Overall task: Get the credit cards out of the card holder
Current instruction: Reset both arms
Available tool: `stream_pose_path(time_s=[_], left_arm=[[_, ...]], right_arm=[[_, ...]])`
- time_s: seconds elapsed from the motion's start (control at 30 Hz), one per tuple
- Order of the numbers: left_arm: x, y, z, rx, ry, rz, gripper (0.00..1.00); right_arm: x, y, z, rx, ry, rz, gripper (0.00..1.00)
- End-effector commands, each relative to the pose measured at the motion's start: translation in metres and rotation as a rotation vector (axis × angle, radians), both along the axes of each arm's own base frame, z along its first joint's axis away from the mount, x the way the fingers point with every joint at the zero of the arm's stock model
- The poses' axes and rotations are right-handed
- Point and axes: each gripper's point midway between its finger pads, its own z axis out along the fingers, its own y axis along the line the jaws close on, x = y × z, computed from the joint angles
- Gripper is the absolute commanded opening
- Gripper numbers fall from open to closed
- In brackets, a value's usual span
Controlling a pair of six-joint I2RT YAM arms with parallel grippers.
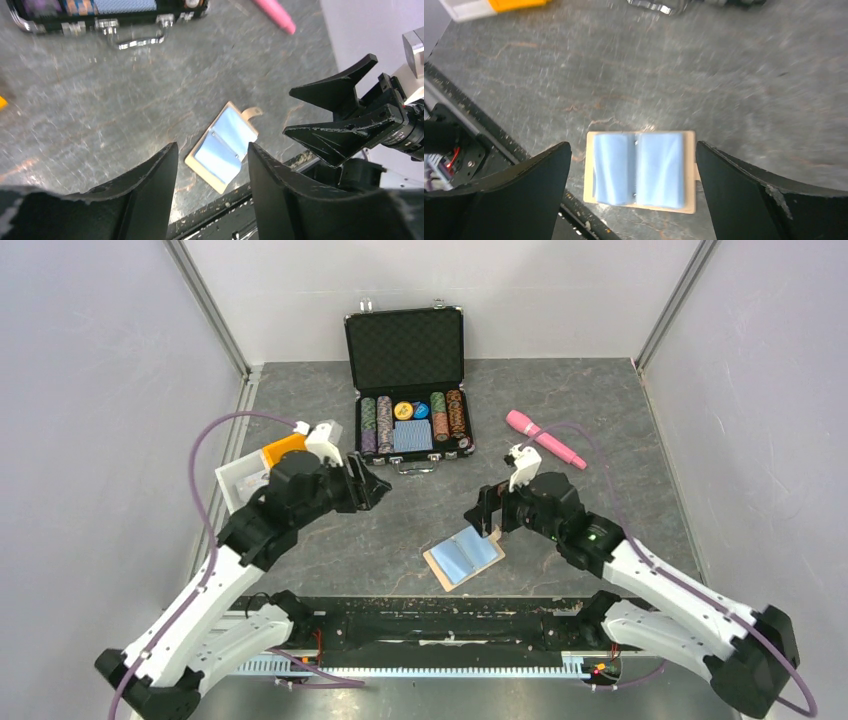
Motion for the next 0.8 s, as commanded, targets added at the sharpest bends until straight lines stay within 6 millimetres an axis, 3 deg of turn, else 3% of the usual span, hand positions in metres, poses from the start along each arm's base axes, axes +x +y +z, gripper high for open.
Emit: stream_pose_path(time_s=[0.0,0.03,0.07,0.1,0.17,0.3,0.57,0.77], left_arm=[[-0.008,0.017,0.049,0.058,-0.150,-0.032,0.69],[-0.011,0.017,0.060,0.047,-0.176,-0.041,0.77],[-0.013,0.018,0.067,0.042,-0.195,-0.045,0.96],[-0.016,0.020,0.075,0.033,-0.216,-0.049,1.00],[-0.021,0.021,0.085,0.015,-0.242,-0.061,1.00],[-0.030,0.024,0.093,-0.018,-0.280,-0.068,1.00],[-0.045,0.036,0.106,-0.085,-0.409,-0.051,1.00],[-0.044,0.039,0.096,-0.067,-0.395,-0.039,1.00]], right_arm=[[0.011,-0.042,0.050,-0.174,-0.162,-0.079,0.98],[0.013,-0.049,0.063,-0.178,-0.195,-0.101,0.98],[0.013,-0.056,0.076,-0.174,-0.225,-0.133,0.98],[0.013,-0.063,0.087,-0.168,-0.249,-0.163,0.98],[0.014,-0.079,0.108,-0.148,-0.305,-0.238,0.98],[0.010,-0.098,0.128,-0.093,-0.352,-0.333,0.98],[0.006,-0.111,0.123,-0.045,-0.343,-0.409,0.98],[0.004,-0.112,0.131,0.010,-0.366,-0.421,0.98]])
